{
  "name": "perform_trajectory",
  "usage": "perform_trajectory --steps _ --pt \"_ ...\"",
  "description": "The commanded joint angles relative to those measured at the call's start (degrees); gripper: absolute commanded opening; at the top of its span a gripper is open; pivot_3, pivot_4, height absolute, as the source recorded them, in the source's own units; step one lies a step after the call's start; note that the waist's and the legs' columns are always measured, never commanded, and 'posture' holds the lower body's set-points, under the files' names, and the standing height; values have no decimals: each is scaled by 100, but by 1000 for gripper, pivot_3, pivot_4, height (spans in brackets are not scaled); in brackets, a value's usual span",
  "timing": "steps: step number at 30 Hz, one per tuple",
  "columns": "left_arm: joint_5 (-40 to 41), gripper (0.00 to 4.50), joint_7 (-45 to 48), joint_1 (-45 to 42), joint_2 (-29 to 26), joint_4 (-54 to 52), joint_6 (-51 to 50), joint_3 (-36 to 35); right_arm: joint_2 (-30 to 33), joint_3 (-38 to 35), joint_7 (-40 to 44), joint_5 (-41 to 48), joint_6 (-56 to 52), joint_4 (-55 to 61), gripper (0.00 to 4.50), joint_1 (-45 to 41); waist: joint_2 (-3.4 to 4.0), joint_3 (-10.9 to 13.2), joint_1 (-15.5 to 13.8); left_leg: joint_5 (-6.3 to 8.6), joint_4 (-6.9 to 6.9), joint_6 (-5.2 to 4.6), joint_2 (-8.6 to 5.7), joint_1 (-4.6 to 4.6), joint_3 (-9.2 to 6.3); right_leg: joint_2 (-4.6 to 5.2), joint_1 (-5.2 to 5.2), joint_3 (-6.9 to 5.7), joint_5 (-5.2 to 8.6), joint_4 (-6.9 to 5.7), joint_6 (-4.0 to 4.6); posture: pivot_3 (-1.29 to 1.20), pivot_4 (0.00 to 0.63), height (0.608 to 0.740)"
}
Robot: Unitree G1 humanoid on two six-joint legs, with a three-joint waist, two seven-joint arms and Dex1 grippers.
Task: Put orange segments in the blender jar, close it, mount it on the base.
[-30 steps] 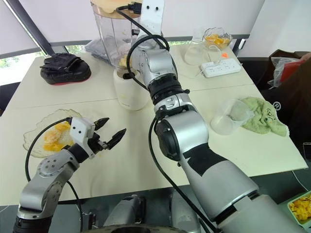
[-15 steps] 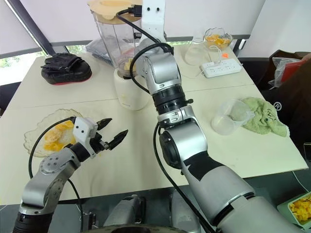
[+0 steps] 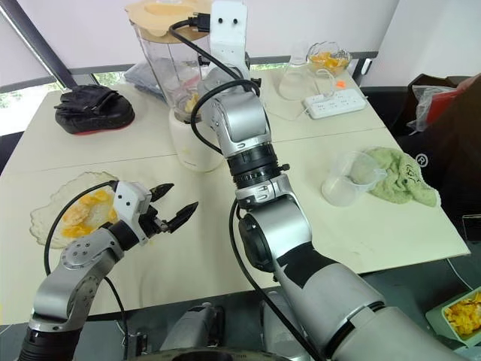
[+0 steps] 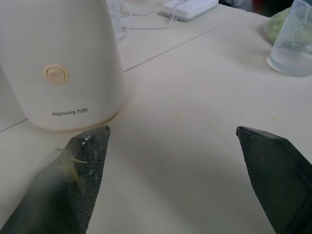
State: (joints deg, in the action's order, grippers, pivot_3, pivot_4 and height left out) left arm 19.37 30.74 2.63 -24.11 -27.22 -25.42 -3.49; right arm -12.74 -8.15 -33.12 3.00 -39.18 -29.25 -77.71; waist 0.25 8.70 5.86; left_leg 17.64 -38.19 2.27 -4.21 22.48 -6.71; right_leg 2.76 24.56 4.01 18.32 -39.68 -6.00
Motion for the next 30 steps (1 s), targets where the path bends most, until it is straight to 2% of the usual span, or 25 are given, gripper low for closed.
perform_trajectory --steps 1,14,30 --pt "16 4308 -47 102 -20 -241 116 -50 -88 176 18 -138 385 222 932 -92 0 0 4 0 0 0 0 0 0 0 1 0 0 0 0 0 150 740" --pt "2 4308 -159 150 6 -318 129 9 -127 138 50 -173 1142 -457 932 -381 0 0 4 0 0 0 0 1 1 0 1 1 0 0 0 0 150 740" --pt "-3 4308 -236 275 58 -385 142 75 -310 201 145 -160 819 -368 932 -289 0 0 12 0 1 0 0 0 1 0 2 1 0 0 0 0 150 740"
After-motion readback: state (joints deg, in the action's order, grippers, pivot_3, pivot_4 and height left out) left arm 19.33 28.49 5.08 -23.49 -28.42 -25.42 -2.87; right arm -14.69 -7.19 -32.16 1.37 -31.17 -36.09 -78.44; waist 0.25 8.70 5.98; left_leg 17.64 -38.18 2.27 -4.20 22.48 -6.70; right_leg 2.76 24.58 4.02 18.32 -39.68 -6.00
